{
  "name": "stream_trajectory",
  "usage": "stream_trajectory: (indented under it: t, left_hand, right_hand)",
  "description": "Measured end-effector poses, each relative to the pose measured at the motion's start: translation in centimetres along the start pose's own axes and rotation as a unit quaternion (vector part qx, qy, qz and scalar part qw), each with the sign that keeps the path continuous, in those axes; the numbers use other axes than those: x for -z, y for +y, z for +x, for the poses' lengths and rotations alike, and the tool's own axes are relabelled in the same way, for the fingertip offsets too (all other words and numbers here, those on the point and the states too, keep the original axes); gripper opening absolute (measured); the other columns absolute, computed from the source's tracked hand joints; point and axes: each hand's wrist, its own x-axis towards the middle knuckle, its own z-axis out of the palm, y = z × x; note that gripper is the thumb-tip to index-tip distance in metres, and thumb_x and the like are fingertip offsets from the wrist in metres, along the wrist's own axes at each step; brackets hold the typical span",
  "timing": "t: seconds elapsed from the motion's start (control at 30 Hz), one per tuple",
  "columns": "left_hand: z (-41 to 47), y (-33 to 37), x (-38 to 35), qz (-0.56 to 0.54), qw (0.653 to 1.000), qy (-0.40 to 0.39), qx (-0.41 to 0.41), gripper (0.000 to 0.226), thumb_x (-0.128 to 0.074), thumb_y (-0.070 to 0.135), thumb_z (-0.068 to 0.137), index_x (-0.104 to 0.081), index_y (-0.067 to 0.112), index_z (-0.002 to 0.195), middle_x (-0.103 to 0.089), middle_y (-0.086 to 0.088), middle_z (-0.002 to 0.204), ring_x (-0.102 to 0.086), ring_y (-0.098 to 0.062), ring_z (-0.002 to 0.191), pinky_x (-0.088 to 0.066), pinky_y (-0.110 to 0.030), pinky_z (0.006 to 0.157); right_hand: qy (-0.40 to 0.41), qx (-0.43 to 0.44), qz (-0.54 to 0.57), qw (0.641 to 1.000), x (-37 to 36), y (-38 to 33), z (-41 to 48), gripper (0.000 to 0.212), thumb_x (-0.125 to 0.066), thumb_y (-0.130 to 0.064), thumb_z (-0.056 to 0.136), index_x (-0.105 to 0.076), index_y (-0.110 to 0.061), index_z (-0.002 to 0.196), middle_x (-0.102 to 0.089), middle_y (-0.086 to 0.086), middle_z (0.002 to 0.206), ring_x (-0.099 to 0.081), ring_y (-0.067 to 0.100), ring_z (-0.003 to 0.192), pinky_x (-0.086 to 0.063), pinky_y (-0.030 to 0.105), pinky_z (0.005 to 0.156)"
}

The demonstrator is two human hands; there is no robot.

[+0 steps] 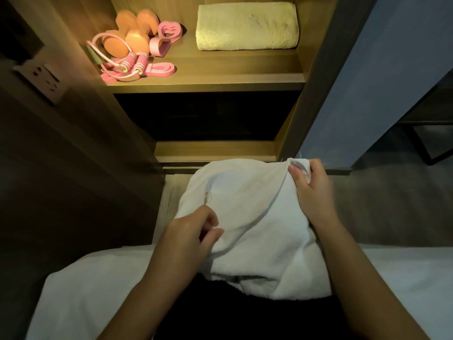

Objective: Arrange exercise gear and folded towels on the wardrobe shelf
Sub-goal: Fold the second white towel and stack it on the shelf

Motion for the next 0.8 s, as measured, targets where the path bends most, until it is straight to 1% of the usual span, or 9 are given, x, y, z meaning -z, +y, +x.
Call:
stream_trajectory:
  t: [0.07,0.13,0.23,0.33,0.43,0.53,0.67,0.73,0.8]
  left_hand:
    - [-0.1,0.2,-0.3,0.019,0.999,0.041,0.019,0.03,-0.074,0.036,0.081,-0.048,0.04,0.094,-0.052,0.025,0.095,-0.056,-0.001,0.081,-0.042,-0.009,0.069]
    - [0.0,0.2,-0.3,0.059,0.997,0.053,0.023,0.043,-0.073,0.042,0.08,-0.049,0.036,0.115,-0.048,0.018,0.118,-0.053,-0.004,0.098,-0.046,-0.018,0.08]
    - [0.3,0.2,0.1,0.117,0.992,0.015,0.036,0.061,-0.068,0.049,0.082,-0.043,0.032,0.134,-0.043,0.01,0.137,-0.05,-0.009,0.114,-0.047,-0.025,0.089]
    - [1.3,0.3,1.2,0.143,0.989,-0.023,0.042,0.038,-0.061,0.05,0.088,-0.051,0.032,0.12,-0.049,0.013,0.119,-0.05,-0.005,0.098,-0.043,-0.023,0.077]
    - [2.4,-0.1,2.7,0.135,0.989,-0.022,0.047,0.011,-0.057,0.039,0.093,-0.06,0.028,0.097,-0.058,0.009,0.097,-0.054,-0.012,0.086,-0.048,-0.033,0.073]
    - [3.1,-0.2,4.0,0.194,0.974,-0.115,0.036,0.011,-0.055,0.031,0.094,-0.063,0.027,0.1,-0.06,0.006,0.096,-0.056,-0.011,0.084,-0.052,-0.033,0.078]
    - [3.8,0.4,5.3,0.355,0.902,-0.243,-0.039,0.021,-0.044,0.022,0.097,-0.064,0.02,0.09,-0.048,0.008,0.076,-0.043,-0.007,0.066,-0.035,-0.024,0.056]
    - [4.0,1.0,6.5,0.397,0.881,-0.246,-0.066,0.02,-0.041,0.02,0.097,-0.056,0.021,0.084,-0.041,0.008,0.07,-0.036,-0.007,0.06,-0.026,-0.024,0.05]
    - [4.0,1.6,8.3,0.385,0.897,-0.201,-0.086,0.016,-0.042,0.028,0.098,-0.045,0.027,0.083,-0.047,0.006,0.072,-0.043,-0.009,0.062,-0.027,-0.027,0.051]
  right_hand:
    - [0.003,0.003,0.003,1.0,0.1,0.0,-0.3,0.025,-0.054,-0.054,0.091,-0.047,-0.037,0.108,-0.056,-0.027,0.09,-0.059,-0.003,0.081,-0.04,0.012,0.061]
    - [0.005,0.008,0.006,1.0,0.2,-0.1,-0.5,0.026,-0.055,-0.054,0.09,-0.047,-0.037,0.108,-0.056,-0.028,0.091,-0.059,-0.003,0.081,-0.04,0.011,0.061]
    - [0.008,0.013,0.01,1.0,0.4,-0.1,-0.7,0.024,-0.056,-0.052,0.091,-0.047,-0.037,0.107,-0.056,-0.028,0.09,-0.058,-0.007,0.082,-0.04,0.011,0.061]
    - [0.014,0.014,0.018,1.0,0.6,-0.1,-1.0,0.023,-0.057,-0.051,0.091,-0.046,-0.038,0.106,-0.056,-0.03,0.089,-0.058,-0.008,0.085,-0.04,0.012,0.063]
    - [0.016,0.028,0.02,0.999,0.8,-0.2,-1.3,0.017,-0.057,-0.049,0.091,-0.046,-0.04,0.1,-0.056,-0.034,0.087,-0.055,-0.013,0.087,-0.04,0.013,0.063]
    - [0.013,0.053,0.029,0.998,1.0,-0.8,-1.5,0.012,-0.057,-0.046,0.092,-0.047,-0.04,0.093,-0.056,-0.037,0.086,-0.055,-0.013,0.085,-0.04,0.015,0.062]
    - [-0.001,0.103,0.047,0.994,1.5,-2.0,-1.7,0.01,-0.056,-0.046,0.089,-0.048,-0.041,0.092,-0.058,-0.031,0.085,-0.057,-0.007,0.081,-0.041,0.017,0.063]
    - [-0.003,0.116,0.069,0.991,2.0,-2.7,-1.8,0.009,-0.056,-0.047,0.089,-0.05,-0.042,0.093,-0.059,-0.027,0.086,-0.058,-0.003,0.082,-0.044,0.021,0.066]
    - [0.004,0.123,0.108,0.987,2.8,-3.5,-1.7,0.005,-0.056,-0.043,0.09,-0.052,-0.042,0.092,-0.06,-0.021,0.086,-0.059,0.0,0.08,-0.048,0.026,0.067]
